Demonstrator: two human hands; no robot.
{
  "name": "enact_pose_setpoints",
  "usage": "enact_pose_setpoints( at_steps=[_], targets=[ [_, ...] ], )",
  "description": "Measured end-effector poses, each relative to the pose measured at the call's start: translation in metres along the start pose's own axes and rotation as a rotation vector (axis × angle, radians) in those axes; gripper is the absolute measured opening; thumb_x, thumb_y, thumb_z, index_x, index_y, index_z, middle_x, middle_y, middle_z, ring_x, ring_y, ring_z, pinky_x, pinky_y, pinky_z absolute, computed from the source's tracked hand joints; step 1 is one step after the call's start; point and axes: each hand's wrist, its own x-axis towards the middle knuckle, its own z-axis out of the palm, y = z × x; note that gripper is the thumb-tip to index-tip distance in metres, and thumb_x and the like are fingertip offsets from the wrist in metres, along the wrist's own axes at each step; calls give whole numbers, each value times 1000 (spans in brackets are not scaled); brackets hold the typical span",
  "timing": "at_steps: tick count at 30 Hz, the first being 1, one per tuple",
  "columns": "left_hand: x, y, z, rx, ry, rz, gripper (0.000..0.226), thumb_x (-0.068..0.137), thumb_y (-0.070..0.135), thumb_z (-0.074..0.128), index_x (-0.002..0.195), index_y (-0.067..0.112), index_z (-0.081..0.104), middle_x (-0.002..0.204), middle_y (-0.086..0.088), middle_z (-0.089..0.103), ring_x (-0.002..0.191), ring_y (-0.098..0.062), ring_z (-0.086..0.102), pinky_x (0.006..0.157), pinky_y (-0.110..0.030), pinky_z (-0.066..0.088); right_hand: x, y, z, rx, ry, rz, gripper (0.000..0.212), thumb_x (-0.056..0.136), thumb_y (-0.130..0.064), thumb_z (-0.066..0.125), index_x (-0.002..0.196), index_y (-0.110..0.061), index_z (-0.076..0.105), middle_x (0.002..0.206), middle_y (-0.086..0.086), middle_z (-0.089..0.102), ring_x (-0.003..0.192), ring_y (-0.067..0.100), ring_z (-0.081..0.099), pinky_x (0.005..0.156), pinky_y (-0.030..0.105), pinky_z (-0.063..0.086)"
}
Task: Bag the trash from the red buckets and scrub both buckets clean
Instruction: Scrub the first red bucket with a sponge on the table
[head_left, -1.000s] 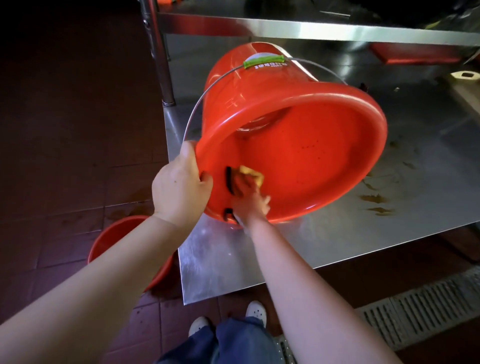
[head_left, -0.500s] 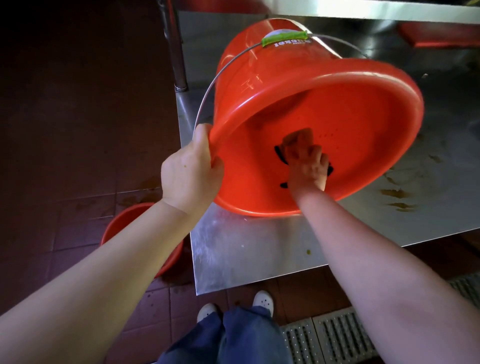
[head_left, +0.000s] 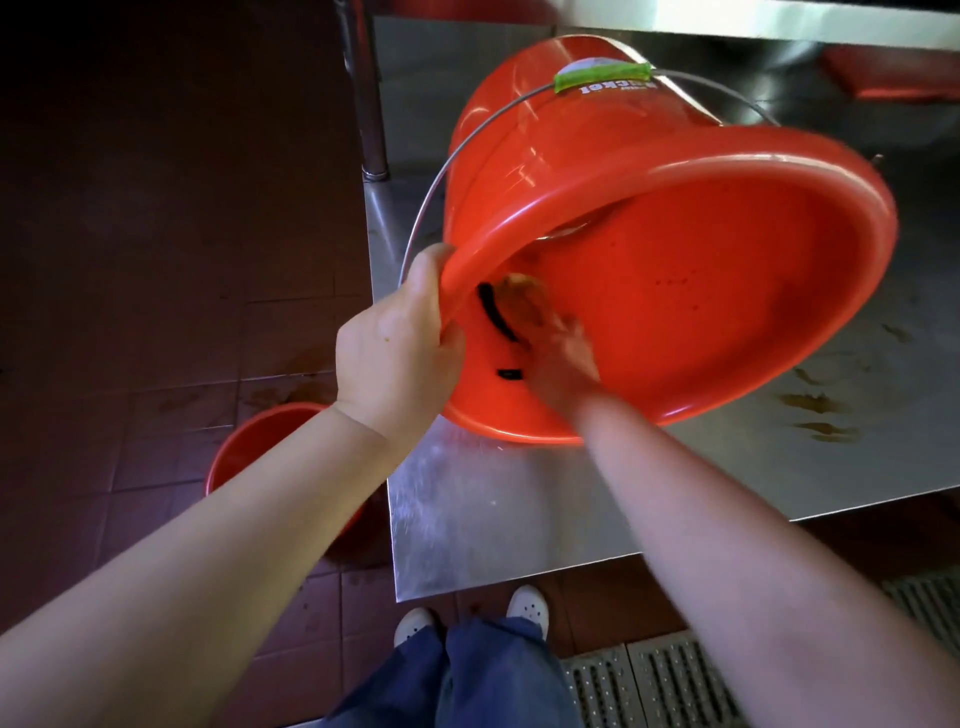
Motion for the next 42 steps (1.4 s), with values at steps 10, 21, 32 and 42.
enact_pose_setpoints(
  at_steps=[10,21,32,42],
  targets=[
    [-1,-9,6,-30,23,-24,51,68,0,56,113,18,42,63,12,41,44,-14,37,49,-19,27,48,5,4,-218,123,512,49,99,-18,35,147,-27,29,157,7,17,125,38,33,99,42,30],
    [6,-8,6,0,32,52,47,70,3,53,108,23,35,63,11,40,42,-15,35,45,-16,23,83,4,14,71,-9,75,65,87,-33,61,144,-41,31,156,0,21,133,35,28,108,46,27],
    [6,-15,8,-46,46,9,52,67,1,52,108,27,34,59,10,41,44,-18,36,49,-23,30,110,3,11,76,-6,534,59,93,-41,48,147,-30,27,158,5,13,139,38,19,108,45,22],
    [7,-14,-1,-14,-1,0,38,71,5,59,107,10,49,60,9,43,43,-15,35,46,-19,24,-3,-49,15,639,2,48,57,86,-26,58,137,-45,42,151,-7,35,128,23,41,105,43,36]
  ],
)
